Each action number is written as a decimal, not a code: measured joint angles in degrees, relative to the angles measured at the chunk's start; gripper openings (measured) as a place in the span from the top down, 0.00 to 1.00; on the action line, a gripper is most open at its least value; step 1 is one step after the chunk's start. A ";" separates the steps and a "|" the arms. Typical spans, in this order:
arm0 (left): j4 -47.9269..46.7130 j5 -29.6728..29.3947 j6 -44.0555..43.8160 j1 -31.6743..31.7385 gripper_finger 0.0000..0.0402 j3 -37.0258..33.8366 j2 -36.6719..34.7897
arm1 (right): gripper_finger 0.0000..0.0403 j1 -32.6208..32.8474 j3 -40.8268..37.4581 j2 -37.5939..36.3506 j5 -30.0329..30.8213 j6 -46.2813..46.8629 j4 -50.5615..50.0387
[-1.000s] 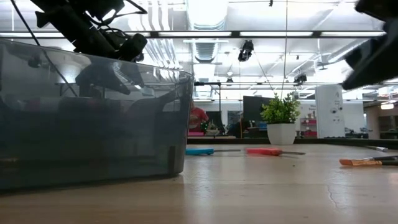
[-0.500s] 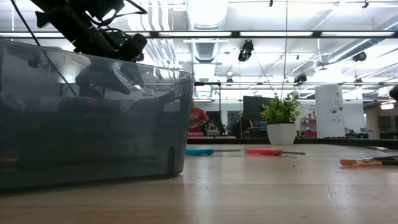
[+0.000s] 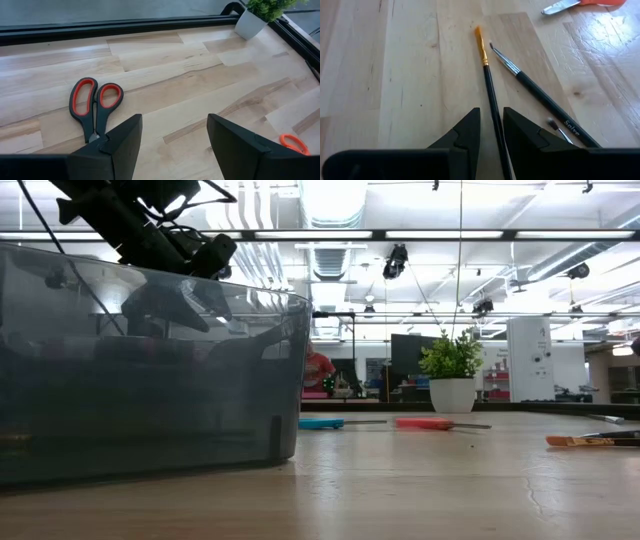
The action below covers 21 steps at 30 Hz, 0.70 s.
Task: Pick & Place Paint Supplies
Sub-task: Put the gold paint brush into the black transparent bin
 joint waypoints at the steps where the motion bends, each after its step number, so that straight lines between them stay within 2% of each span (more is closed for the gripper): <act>1: 0.00 0.00 0.01 0.02 0.42 0.00 0.00 | 0.79 0.02 0.00 0.11 0.01 0.04 0.02; 9: 0.02 -0.02 0.01 0.02 0.42 0.00 0.00 | 0.80 0.00 0.00 0.80 -0.09 3.55 0.07; 16: 0.00 0.00 -0.01 0.00 0.42 0.00 0.00 | 0.96 -0.03 0.00 0.89 -0.31 2.62 -0.27; 21: 0.00 0.00 0.00 0.02 0.42 0.00 0.00 | 0.96 -0.03 0.00 0.89 -0.46 2.27 -0.37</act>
